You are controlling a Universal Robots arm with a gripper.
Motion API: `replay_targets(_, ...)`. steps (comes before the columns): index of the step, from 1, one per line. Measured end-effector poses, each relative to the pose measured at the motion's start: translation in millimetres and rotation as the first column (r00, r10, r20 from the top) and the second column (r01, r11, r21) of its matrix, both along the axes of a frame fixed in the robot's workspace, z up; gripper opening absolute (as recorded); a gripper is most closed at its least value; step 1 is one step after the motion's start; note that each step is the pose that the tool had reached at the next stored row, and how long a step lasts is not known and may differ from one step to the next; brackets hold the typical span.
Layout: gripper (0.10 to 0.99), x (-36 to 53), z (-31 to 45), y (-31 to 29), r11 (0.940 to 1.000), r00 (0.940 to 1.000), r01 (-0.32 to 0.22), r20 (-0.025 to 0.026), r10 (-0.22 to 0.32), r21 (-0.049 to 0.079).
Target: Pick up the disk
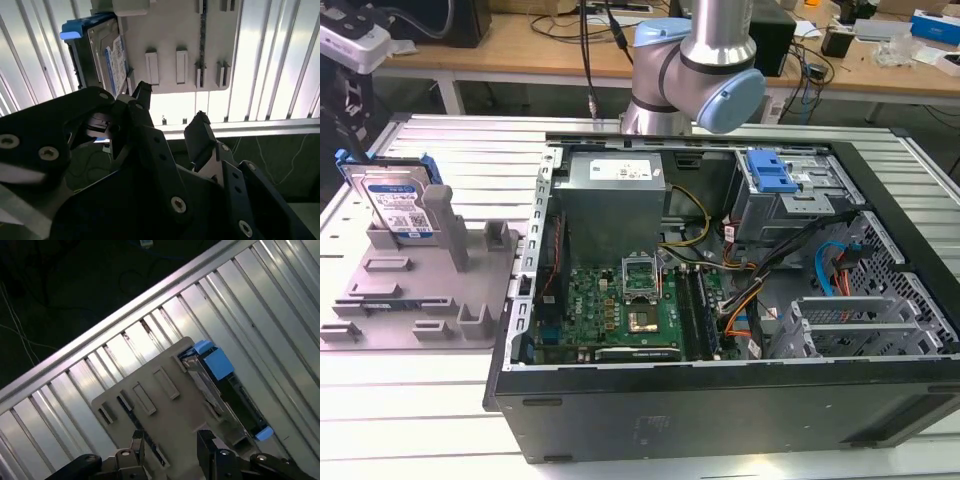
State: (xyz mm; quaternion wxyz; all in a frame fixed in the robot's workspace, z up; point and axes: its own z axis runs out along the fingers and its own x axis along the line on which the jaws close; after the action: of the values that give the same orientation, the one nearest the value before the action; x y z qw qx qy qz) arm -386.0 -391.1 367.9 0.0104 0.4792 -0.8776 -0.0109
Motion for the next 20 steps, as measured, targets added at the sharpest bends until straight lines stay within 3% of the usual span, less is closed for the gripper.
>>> replay_targets(3,0.541,0.0,0.0,0.0,0.9979,0.9979,-0.065,0.0005,0.065,-0.001)
replay_targets(8,0.541,0.0,-0.1,0.0,0.9852,0.9852,-0.171,0.0033,0.171,-0.001)
replay_targets(10,0.541,0.0,-0.1,0.1,0.9772,0.9772,-0.212,0.0049,0.212,-0.001)
replay_targets(11,0.541,0.1,-0.2,0.1,0.9703,0.9703,-0.242,0.0071,0.242,-0.002)
replay_targets(12,0.541,0.0,-0.3,0.0,0.9595,0.9594,-0.282,0.0119,0.282,-0.003)
replay_targets(14,0.541,0.0,-0.4,0.0,0.9504,0.9503,-0.311,0.0151,0.311,-0.004)
replay_targets(15,0.541,0.0,-0.5,0.0,0.9419,0.9418,-0.336,0.0174,0.336,-0.005)
replay_targets(16,0.541,0.0,-0.6,0.0,0.9372,0.9370,-0.349,0.0183,0.349,-0.006)
replay_targets(17,0.541,-0.1,-0.5,0.2,0.9338,0.9336,-0.358,0.0173,0.358,-0.009)
replay_targets(20,0.541,0.0,-0.5,0.1,0.9316,0.9315,-0.363,0.0166,0.363,-0.010)
